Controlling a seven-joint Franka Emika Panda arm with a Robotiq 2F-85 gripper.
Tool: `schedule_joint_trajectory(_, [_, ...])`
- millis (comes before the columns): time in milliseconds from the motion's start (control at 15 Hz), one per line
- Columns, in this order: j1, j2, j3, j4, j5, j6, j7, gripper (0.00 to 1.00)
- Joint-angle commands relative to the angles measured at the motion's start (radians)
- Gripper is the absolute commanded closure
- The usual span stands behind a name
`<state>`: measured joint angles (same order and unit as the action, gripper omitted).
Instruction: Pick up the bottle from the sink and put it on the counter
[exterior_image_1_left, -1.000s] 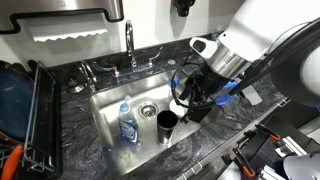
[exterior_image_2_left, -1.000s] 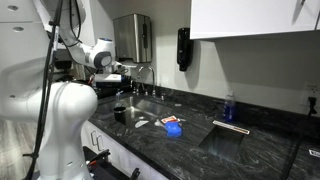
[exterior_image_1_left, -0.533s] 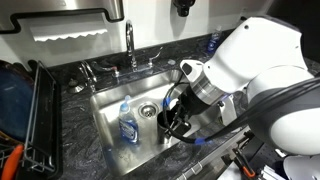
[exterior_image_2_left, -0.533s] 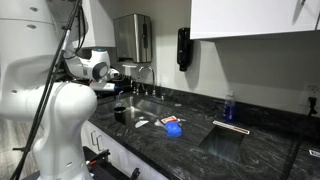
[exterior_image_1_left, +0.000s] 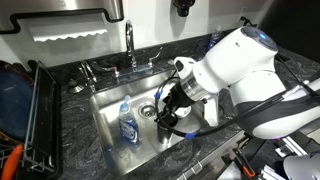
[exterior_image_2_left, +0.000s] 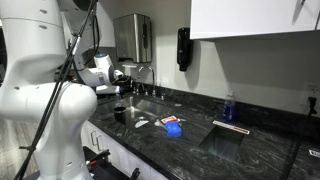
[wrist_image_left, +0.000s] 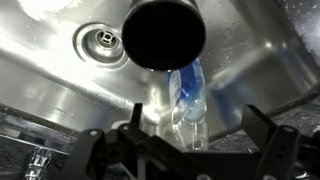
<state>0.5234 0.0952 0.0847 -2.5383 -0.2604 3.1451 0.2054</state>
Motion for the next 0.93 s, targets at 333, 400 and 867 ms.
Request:
schedule_joint_trajectory(333, [0.164,0.183,-0.102,0.194,-0.081,0.015,0.211,0.0])
schedule_joint_trajectory(400, [0.184,0.203,-0.114,0.209,-0.081,0.015,0.228,0.0])
schedule_joint_trajectory(867, [0.345,0.316,-0.276,0.299,-0.085,0.012,0.297,0.0])
